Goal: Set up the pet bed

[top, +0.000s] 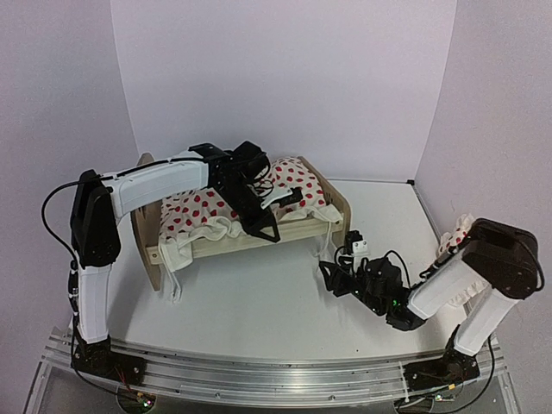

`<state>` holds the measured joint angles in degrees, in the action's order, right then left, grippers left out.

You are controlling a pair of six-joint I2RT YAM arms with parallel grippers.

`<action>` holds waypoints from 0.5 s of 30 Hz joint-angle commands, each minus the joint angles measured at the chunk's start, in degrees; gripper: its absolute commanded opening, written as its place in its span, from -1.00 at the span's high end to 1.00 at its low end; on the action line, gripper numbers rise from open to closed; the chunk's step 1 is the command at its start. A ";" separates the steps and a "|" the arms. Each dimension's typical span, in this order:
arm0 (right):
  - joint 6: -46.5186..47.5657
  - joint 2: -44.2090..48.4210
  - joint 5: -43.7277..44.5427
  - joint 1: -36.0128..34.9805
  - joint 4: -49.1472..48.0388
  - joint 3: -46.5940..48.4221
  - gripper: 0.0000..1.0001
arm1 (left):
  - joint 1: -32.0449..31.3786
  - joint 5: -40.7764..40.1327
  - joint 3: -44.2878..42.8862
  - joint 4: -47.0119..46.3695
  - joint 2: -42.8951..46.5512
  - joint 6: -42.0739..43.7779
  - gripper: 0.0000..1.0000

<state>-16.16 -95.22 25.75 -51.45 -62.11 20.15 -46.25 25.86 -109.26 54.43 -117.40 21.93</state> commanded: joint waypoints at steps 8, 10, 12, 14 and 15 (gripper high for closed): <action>4.32 -20.65 18.02 -0.29 -24.07 13.36 -0.39 | -0.66 5.90 -8.14 -1.42 5.37 -3.99 1.00; 5.51 -22.53 19.57 -0.23 -24.05 15.54 -0.41 | -0.68 6.72 -8.65 -1.55 5.40 -4.14 1.00; 5.69 -24.49 20.91 -0.21 -24.08 17.42 -0.42 | -0.68 6.84 -9.19 -1.52 5.35 -4.16 1.00; 5.81 -26.05 22.96 -0.15 -24.07 18.90 -0.42 | -0.68 7.11 -9.30 -1.43 5.47 -4.16 1.00; 5.74 -26.70 23.72 -0.02 -24.03 19.47 -0.42 | -0.65 7.49 -9.29 -1.36 5.56 -4.11 1.00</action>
<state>-12.20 -119.46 43.50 -51.46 -73.62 36.33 -46.44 27.49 -112.99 57.38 -117.40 19.17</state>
